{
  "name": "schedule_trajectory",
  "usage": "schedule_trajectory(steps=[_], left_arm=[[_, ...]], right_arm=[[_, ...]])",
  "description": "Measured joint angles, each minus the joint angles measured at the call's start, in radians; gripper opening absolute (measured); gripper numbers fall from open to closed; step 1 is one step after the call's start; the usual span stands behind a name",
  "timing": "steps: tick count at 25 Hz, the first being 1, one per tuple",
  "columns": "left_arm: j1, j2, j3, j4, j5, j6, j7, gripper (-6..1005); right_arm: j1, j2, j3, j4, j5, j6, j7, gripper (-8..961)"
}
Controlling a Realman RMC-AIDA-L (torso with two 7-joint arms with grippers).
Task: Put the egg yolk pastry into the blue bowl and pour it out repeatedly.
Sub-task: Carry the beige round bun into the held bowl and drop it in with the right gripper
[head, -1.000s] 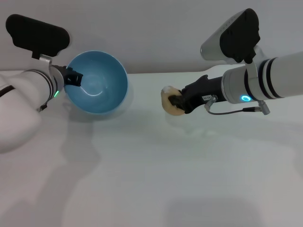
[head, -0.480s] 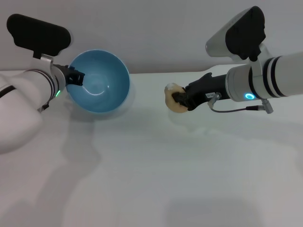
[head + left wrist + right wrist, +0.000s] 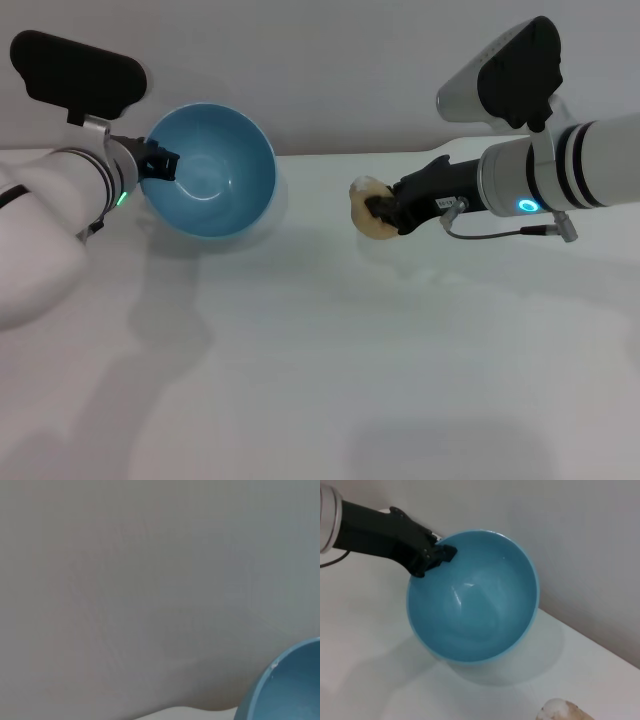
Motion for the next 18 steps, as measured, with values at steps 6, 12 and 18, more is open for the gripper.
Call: schedule_trajectory(steps=[6,12,18], left_arm=[[0.004,-0.001,0.014,0.003,0.000,0.001,-0.002,12],[0.009,-0.002,0.014,0.003,0.000,-0.003,-0.006,12],[0.016,-0.002,0.017,0.008,0.000,-0.004,-0.007,13]], right_arm=[[0.001,0.000,0.000,-0.013,0.000,-0.002,-0.001,64],[0.001,-0.001,0.000,-0.015,0.000,-0.002,-0.004,63],[0.000,-0.002,-0.002,-0.017,0.000,-0.002,-0.004,62]])
